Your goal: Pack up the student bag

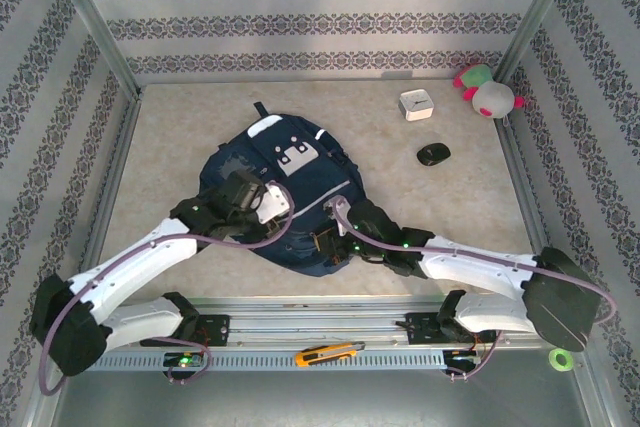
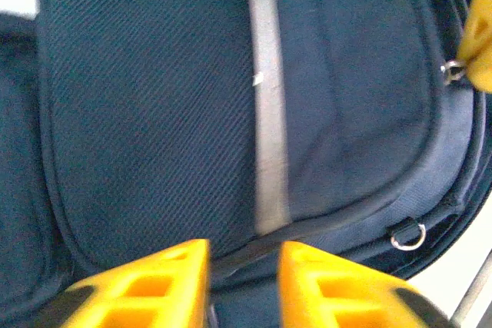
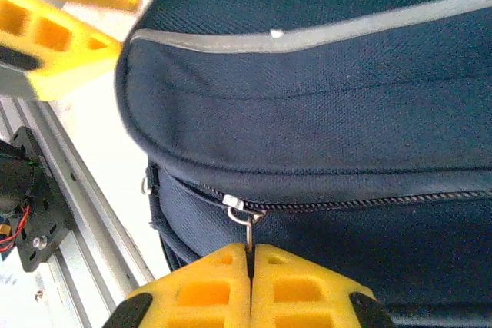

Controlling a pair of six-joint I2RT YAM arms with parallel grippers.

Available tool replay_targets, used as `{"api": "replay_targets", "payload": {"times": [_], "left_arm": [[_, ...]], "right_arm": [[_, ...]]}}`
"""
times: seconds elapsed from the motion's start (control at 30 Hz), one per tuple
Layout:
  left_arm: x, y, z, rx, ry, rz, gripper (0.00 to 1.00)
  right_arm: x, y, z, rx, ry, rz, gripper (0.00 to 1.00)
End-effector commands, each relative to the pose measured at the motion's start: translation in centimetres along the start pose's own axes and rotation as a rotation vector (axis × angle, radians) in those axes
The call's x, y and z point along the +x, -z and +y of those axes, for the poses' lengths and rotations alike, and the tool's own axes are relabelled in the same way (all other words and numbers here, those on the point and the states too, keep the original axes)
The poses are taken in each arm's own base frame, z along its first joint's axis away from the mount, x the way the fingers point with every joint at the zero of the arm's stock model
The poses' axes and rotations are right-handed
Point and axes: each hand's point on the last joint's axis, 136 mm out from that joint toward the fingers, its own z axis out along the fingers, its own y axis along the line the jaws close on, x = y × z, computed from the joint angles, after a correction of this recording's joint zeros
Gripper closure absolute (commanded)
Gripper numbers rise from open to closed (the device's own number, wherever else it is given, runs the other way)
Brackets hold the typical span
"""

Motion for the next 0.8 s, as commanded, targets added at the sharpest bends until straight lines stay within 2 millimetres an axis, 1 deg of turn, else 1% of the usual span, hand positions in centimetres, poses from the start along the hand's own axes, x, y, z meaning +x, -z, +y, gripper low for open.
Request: {"api": "replay_targets", "payload": {"times": [0.0, 0.07, 0.13, 0.23, 0.3, 0.4, 0.43, 0.57, 0.6, 0.67, 0.77], "left_arm": [[0.3, 1.4, -1.5, 0.078, -0.048, -0.061, 0.47], [-0.9, 1.7, -2.6, 0.118, -0.086, -0.159, 0.39], [-2.0, 1.7, -2.9, 0.112, -0.148, -0.231, 0.36], [-3.4, 1.4, -3.7, 0.113, -0.266, -0.291, 0.34], [-4.1, 0.8, -4.2, 0.121, -0.342, -0.304, 0.32], [-4.9, -0.6, -4.4, 0.118, -0.418, -0.291, 0.3], [-4.9, -1.4, -4.3, 0.11, -0.432, -0.27, 0.3], [-5.0, -3.5, -3.8, 0.094, -0.457, -0.234, 0.3], [-5.0, -3.8, -3.8, 0.094, -0.458, -0.231, 0.31], [-4.9, -4.5, -3.7, 0.087, -0.457, -0.228, 0.37], [-4.9, -4.7, -3.5, 0.07, -0.441, -0.245, 0.53]], "right_arm": [[-1.5, -0.3, 1.0, -0.034, 0.065, -0.028, 1.0], [-1.5, -0.4, 1.2, -0.048, 0.083, -0.02, 1.0], [-1.5, -0.4, 1.2, -0.06, 0.094, -0.013, 1.0], [-1.5, -0.2, 1.2, -0.075, 0.095, -0.009, 1.0], [-1.4, -0.2, 1.2, -0.086, 0.098, -0.005, 1.0], [-1.6, -0.1, 1.1, -0.087, 0.096, -0.008, 1.0], [-1.5, -0.1, 1.0, -0.085, 0.094, -0.005, 1.0], [-1.5, 0.0, 0.8, -0.088, 0.09, -0.005, 1.0], [-1.6, 0.1, 0.9, -0.091, 0.091, -0.008, 1.0], [-1.8, 0.3, 0.9, -0.098, 0.087, -0.012, 1.0], [-1.8, 0.5, 0.9, -0.098, 0.086, -0.016, 1.0]]}}
